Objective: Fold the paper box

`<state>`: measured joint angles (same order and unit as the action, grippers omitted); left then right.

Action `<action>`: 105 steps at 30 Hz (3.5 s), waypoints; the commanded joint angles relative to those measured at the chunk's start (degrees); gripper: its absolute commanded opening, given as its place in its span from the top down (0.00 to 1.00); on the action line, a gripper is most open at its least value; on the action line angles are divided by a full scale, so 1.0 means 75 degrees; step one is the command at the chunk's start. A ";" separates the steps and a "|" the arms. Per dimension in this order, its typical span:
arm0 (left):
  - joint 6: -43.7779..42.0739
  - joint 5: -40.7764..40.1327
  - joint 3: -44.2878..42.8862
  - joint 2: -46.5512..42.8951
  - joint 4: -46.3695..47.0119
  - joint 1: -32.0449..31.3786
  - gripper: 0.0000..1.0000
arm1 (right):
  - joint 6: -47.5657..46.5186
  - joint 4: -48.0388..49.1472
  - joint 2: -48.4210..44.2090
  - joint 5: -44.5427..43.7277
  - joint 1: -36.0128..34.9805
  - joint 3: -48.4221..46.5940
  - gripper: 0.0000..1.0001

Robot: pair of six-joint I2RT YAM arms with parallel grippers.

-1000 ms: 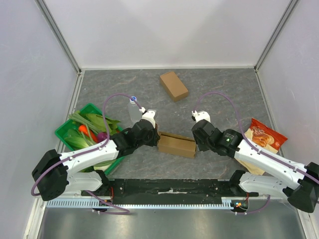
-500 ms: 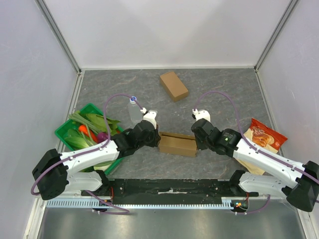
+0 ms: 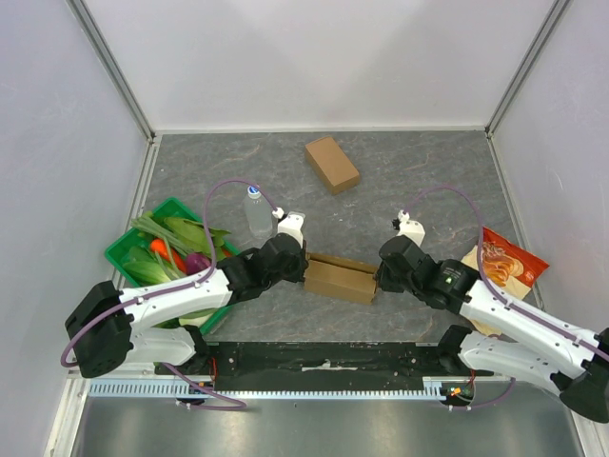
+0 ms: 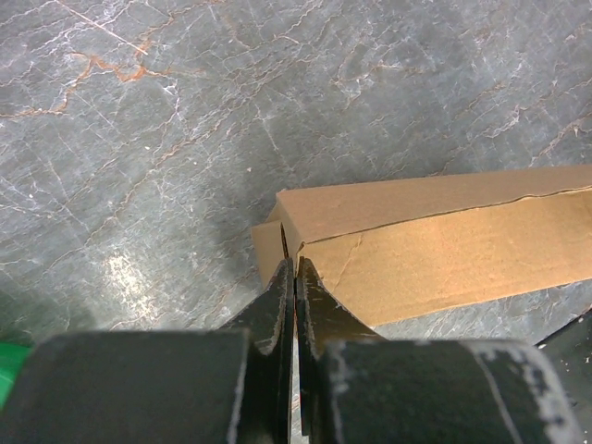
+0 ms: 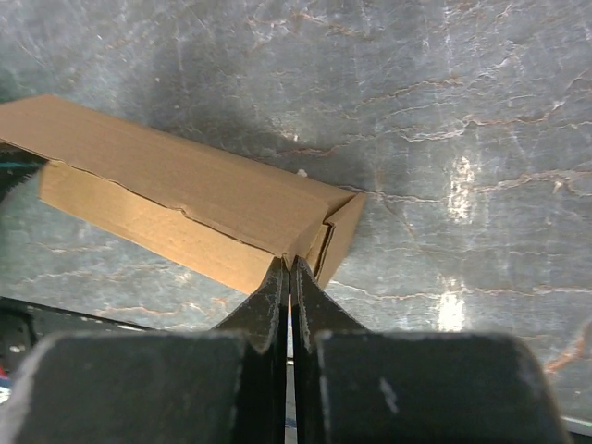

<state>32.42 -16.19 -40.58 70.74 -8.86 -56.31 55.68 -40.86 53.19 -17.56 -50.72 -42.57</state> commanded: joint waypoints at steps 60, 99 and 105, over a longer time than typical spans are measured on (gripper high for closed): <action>0.0739 0.0809 -0.0401 -0.2624 -0.1245 0.0300 0.39 | -0.1142 0.1558 0.0068 -0.2357 -0.1663 0.1340 1.00; 0.0740 0.3587 -0.0682 -0.0597 0.0140 0.1673 0.68 | -0.1061 0.1245 0.0444 -0.1901 -0.1652 0.0837 0.54; 0.0458 0.4125 -0.1304 0.0422 0.0232 0.1673 0.74 | -0.0721 -0.0501 0.0315 -0.1866 -0.1652 -0.0417 0.25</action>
<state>39.48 10.70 -48.03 69.30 -5.56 -43.83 48.31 -34.15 56.23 -32.14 -62.89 -39.05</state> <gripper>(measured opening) 0.282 0.711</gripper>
